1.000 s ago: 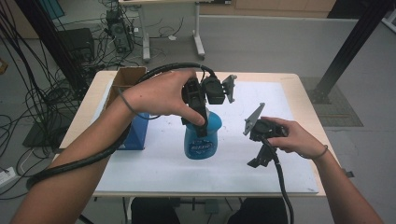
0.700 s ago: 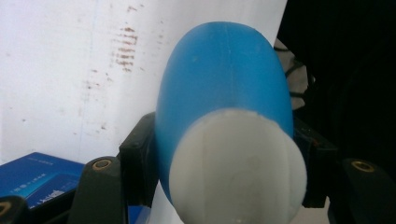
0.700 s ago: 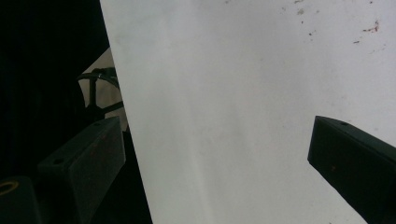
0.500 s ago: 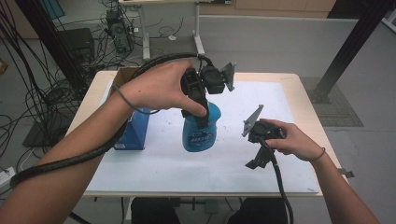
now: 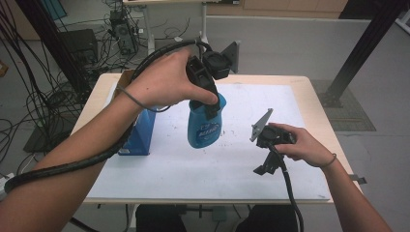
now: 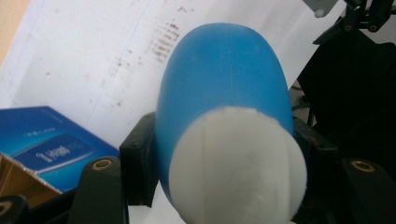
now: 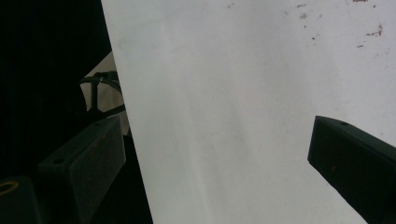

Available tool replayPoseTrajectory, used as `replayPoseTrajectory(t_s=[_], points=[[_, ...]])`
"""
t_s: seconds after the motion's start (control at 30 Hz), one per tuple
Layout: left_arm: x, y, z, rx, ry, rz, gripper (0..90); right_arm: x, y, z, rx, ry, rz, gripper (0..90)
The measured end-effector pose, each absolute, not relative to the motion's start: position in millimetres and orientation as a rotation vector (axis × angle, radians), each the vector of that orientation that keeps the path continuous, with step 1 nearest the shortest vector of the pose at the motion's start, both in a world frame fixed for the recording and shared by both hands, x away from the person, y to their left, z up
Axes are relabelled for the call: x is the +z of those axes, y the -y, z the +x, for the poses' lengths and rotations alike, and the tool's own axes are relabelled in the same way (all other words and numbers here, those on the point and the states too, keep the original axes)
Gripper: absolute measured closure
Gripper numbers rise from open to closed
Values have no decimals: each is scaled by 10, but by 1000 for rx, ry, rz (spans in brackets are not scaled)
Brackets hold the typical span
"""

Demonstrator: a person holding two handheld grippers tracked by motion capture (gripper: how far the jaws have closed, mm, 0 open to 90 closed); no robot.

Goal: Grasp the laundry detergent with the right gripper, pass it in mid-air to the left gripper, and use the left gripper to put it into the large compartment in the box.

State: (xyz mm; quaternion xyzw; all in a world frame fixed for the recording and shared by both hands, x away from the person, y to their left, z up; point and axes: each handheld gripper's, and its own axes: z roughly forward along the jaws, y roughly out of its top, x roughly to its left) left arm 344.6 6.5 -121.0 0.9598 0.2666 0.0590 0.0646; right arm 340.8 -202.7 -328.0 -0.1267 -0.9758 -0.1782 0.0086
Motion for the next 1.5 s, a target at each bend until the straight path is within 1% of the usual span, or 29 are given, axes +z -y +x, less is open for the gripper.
replayPoseTrajectory(t_s=[0.3,0.63,0.77,1.17,1.37,1.5], points=[[-1123,-135,3516,198,-976,2841,379,-3298,2018,3406,-570,3039,-391,40],[-1003,-254,3645,197,-1081,2784,379,-3320,2002,3401,-572,3029,-398,40],[-901,-328,3707,212,-1121,2749,379,-3327,1990,3401,-558,3021,-401,40],[-634,-648,3880,260,-1267,2655,378,-3348,1968,3422,-553,2994,-415,39],[-544,-865,3973,278,-1395,2590,379,-3361,1947,3427,-570,2991,-408,39],[-516,-999,4025,315,-1463,2563,379,-3358,1944,3425,-569,2987,-424,39]])
